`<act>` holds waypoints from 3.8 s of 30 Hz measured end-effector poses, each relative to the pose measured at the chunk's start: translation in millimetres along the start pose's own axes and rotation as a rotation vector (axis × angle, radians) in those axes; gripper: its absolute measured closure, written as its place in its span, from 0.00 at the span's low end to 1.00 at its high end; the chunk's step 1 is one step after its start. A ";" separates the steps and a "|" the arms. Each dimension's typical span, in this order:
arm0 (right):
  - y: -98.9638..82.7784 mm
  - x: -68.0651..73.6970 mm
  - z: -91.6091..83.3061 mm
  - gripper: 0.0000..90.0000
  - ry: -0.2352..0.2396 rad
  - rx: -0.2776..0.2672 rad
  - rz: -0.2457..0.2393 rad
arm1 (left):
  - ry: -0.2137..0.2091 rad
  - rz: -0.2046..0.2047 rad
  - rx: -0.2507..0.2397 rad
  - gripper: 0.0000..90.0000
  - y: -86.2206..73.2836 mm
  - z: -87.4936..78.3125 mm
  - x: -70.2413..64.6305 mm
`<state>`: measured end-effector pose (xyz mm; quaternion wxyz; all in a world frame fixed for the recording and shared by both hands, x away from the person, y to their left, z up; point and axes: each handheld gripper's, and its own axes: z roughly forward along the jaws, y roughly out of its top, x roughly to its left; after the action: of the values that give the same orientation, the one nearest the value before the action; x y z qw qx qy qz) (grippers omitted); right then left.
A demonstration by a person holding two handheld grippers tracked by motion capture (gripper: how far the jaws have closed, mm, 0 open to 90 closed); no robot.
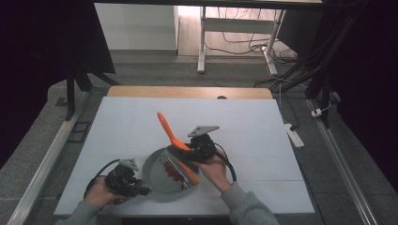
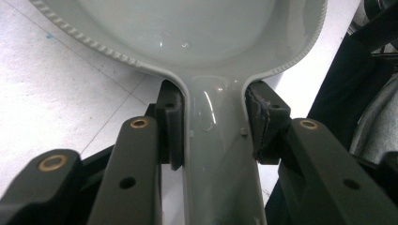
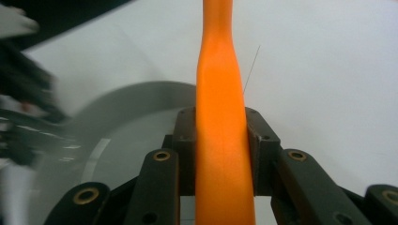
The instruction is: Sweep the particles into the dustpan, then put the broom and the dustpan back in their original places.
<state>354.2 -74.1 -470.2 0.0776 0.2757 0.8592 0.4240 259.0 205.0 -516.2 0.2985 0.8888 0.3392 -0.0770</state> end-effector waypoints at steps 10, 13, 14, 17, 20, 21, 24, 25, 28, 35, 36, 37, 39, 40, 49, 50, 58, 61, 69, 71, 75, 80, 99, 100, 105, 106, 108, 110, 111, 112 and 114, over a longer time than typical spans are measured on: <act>-12.4 -1.8 18.2 0.78 -0.061 0.054 -0.020 | 0.005 -0.002 -0.003 0.68 0.5 -1.7 -1.8; -12.5 7.6 20.5 0.78 -0.025 0.035 -0.011 | 0.004 0.000 0.000 0.68 0.4 -1.5 -1.4; -11.6 9.8 19.9 0.78 0.010 0.020 0.009 | 0.003 -0.003 -0.002 0.68 0.3 -1.3 -1.4; -6.9 19.3 18.2 0.78 0.090 -0.003 0.036 | 0.004 -0.001 -0.001 0.68 0.2 -1.2 -1.1; -2.5 20.6 13.4 0.78 0.140 -0.041 0.067 | 0.003 -0.001 -0.003 0.68 -0.4 -0.9 -0.7; -1.5 18.7 11.0 0.78 0.137 -0.050 0.069 | 0.003 -0.002 -0.004 0.68 -0.6 -0.6 -0.8; -0.9 9.9 2.9 0.78 0.084 -0.062 0.060 | 0.009 0.002 -0.014 0.68 -1.5 0.5 -1.0; -1.4 5.8 0.5 0.78 0.072 -0.064 0.066 | 0.011 0.004 -0.017 0.68 -1.9 0.8 -1.2; -3.1 -4.7 -7.2 0.78 0.036 -0.068 0.074 | 0.018 0.006 -0.031 0.68 -4.0 2.2 -2.0; -8.4 -20.5 -23.3 0.78 -0.004 -0.075 0.078 | 0.037 0.016 -0.061 0.68 -7.9 5.3 -3.7; -9.3 -22.2 -25.3 0.78 -0.007 -0.075 0.081 | 0.040 0.018 -0.064 0.68 -8.2 5.4 -3.9; -10.2 -23.8 -27.2 0.78 -0.013 -0.074 0.081 | 0.042 0.018 -0.069 0.68 -8.4 5.2 -3.8; -12.1 -27.5 -31.0 0.78 -0.025 -0.076 0.078 | 0.048 0.013 -0.085 0.68 -8.9 4.9 -3.7; -13.0 -29.4 -33.1 0.78 -0.026 -0.077 0.078 | 0.048 0.010 -0.091 0.68 -9.1 4.2 -3.6; -19.8 -39.3 -57.6 0.78 -0.036 -0.108 0.059 | 0.075 -0.023 -0.149 0.68 -11.7 0.6 -2.4; -20.7 -40.2 -60.6 0.78 -0.034 -0.108 0.058 | 0.077 -0.027 -0.153 0.68 -12.1 0.5 -2.1; -30.9 -48.5 -78.0 0.78 -0.037 -0.105 0.050 | 0.104 -0.085 -0.195 0.68 -16.2 -2.9 -1.4; -35.1 -51.0 -82.7 0.78 -0.034 -0.097 0.046 | 0.124 -0.114 -0.215 0.68 -18.3 -4.9 -1.4; -46.0 -56.3 -94.7 0.78 -0.035 -0.079 0.035 | 0.151 -0.170 -0.271 0.68 -24.2 -10.3 -0.5; -47.9 -57.4 -96.8 0.78 -0.039 -0.076 0.036 | 0.152 -0.173 -0.274 0.68 -25.0 -10.9 -0.4; -50.8 -59.4 -99.3 0.78 -0.044 -0.071 0.040 | 0.157 -0.175 -0.274 0.68 -25.7 -11.1 -0.4; -54.6 -61.3 -102.7 0.78 -0.046 -0.068 0.044 | 0.168 -0.191 -0.288 0.68 -27.4 -12.5 -1.3; -76.0 -62.7 -115.2 0.78 0.002 0.000 0.123 | 0.284 -0.438 -0.388 0.68 -46.9 -17.2 0.5; -77.0 -62.9 -115.2 0.78 0.005 0.003 0.124 | 0.295 -0.451 -0.393 0.68 -47.3 -17.1 0.8; -82.9 -63.8 -116.9 0.78 0.017 0.017 0.144 | 0.353 -0.507 -0.411 0.68 -47.3 -16.3 3.0; -84.2 -63.9 -117.1 0.78 0.017 0.023 0.150 | 0.358 -0.520 -0.412 0.68 -47.4 -15.8 4.1; -86.8 -64.2 -117.3 0.78 0.017 0.034 0.161 | 0.366 -0.541 -0.413 0.68 -48.2 -14.8 6.1; -89.0 -64.6 -117.2 0.78 0.023 0.041 0.175 | 0.371 -0.562 -0.411 0.68 -49.2 -14.0 8.0; -90.1 -65.2 -116.6 0.78 0.029 0.047 0.185 | 0.373 -0.571 -0.408 0.68 -49.8 -13.7 9.0; -91.2 -66.0 -115.2 0.78 0.038 0.053 0.193 | 0.373 -0.581 -0.406 0.68 -50.1 -13.2 10.0; -93.8 -68.4 -111.3 0.78 0.050 0.071 0.206 | 0.373 -0.593 -0.401 0.68 -50.7 -11.9 11.5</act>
<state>332.3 -233.2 -479.5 0.0024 0.3544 0.8426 0.4055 234.1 248.3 -534.7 0.3642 0.6753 0.6375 0.0708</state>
